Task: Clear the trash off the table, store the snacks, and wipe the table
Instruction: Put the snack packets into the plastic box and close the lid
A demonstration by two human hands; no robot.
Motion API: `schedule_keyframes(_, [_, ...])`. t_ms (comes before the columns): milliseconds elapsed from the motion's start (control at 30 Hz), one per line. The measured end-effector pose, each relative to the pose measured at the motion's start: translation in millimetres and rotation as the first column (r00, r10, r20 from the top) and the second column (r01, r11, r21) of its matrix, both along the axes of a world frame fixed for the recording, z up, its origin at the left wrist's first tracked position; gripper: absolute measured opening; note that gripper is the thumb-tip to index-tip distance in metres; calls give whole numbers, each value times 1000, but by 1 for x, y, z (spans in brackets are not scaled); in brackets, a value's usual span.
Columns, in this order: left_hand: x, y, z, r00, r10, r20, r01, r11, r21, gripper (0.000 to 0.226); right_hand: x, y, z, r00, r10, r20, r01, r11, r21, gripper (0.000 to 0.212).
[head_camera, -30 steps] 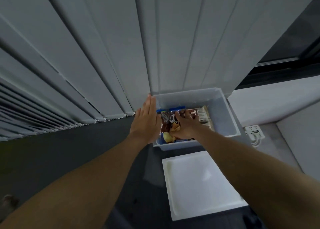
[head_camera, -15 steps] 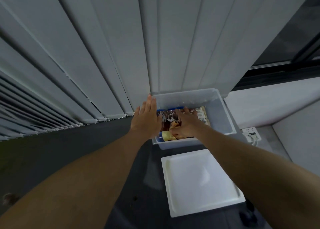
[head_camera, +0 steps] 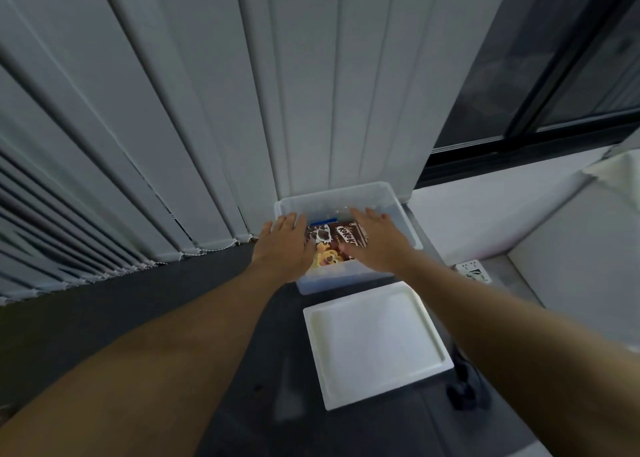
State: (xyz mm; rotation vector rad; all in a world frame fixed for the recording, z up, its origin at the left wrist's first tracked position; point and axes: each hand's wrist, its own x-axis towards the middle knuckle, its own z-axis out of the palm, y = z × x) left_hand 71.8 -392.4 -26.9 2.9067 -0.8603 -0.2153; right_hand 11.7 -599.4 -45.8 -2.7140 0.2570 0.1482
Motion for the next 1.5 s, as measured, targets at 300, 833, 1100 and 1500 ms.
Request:
schedule_keyframes(300, [-45,-2,3,994,-111,22,112,992,-61,56,-69,-15,13,990,-135,43,137,990,-36,84])
schedule_keyframes(833, [-105,-11,-27,935,-325,-138,304,940,-152,49,-152,-22,-23,951,-281,-130,284,959,7,84])
schedule_keyframes(1100, [-109,0,-77,883,22,-469,69,982,175,71,-164,-21,-64,907,-291,-306,311,950,18,87])
schedule_keyframes(1500, [-127,-11,-103,832,230,-504,-174,972,156,60,-165,5,-87,873,-441,-210,435,897,-77,72])
